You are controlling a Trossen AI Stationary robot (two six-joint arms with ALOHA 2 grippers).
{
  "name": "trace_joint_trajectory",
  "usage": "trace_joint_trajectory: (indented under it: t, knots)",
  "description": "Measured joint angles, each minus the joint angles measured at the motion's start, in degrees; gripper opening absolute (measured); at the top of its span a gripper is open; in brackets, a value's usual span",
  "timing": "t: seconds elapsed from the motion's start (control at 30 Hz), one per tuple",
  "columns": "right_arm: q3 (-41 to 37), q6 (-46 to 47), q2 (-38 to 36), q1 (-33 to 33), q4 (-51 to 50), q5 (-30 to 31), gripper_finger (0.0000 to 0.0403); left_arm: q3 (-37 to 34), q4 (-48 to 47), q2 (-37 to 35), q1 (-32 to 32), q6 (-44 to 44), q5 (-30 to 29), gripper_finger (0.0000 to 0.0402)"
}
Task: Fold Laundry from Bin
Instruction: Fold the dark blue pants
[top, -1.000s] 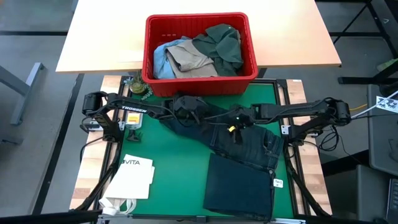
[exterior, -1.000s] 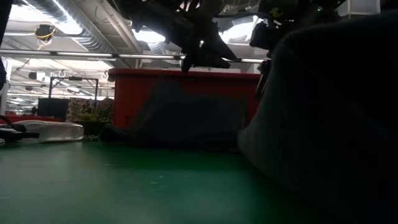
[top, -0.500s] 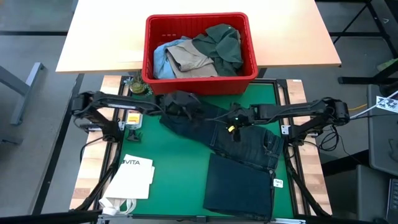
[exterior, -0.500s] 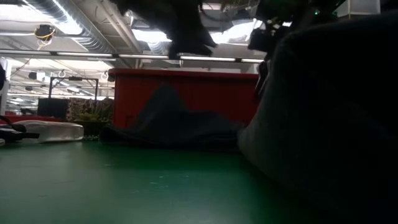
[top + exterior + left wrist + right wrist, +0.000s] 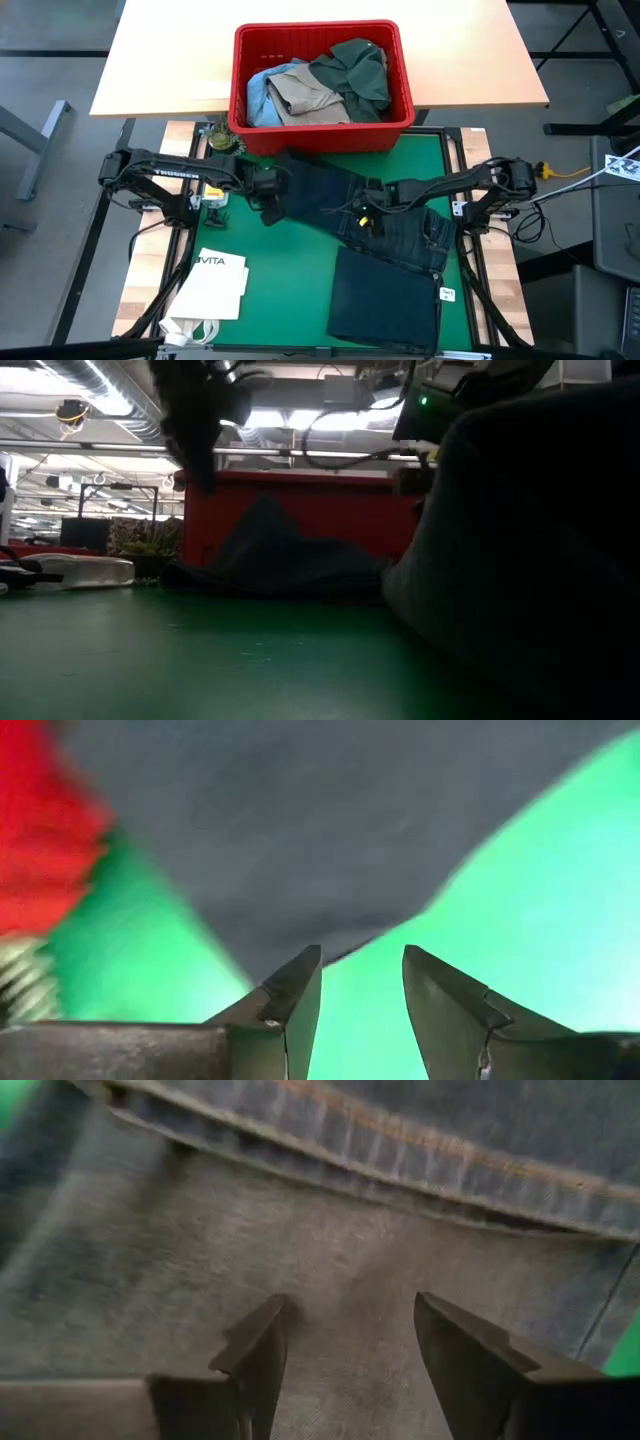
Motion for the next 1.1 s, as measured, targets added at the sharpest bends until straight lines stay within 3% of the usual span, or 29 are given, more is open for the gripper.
trace_joint_trajectory:
  t: [0.1,0.3,0.57,0.93,1.1]
  knots:
    - [0.0,0.1,1.8,-0.1,-1.2,0.1,0.0218,-1.3,-1.3,0.3,-0.3,-4.4,-6.3,0.0137]
    - [0.3,0.2,4.1,-0.1,-1.8,-0.7,0.0218,-9.9,5.2,0.4,0.4,-11.0,-11.0,0.0137]
    - [0.3,0.2,4.3,-0.1,-2.2,-1.1,0.0218,-22.0,22.5,0.5,6.6,-11.8,-10.7,0.0137]
    - [0.2,0.2,4.4,-0.2,-2.8,-3.1,0.0218,-28.6,22.7,0.3,8.1,-11.9,5.7,0.0136]
    - [0.1,-2.6,4.4,-0.2,-3.0,-10.2,0.0218,-28.7,19.3,0.3,5.5,-12.1,14.5,0.0136]
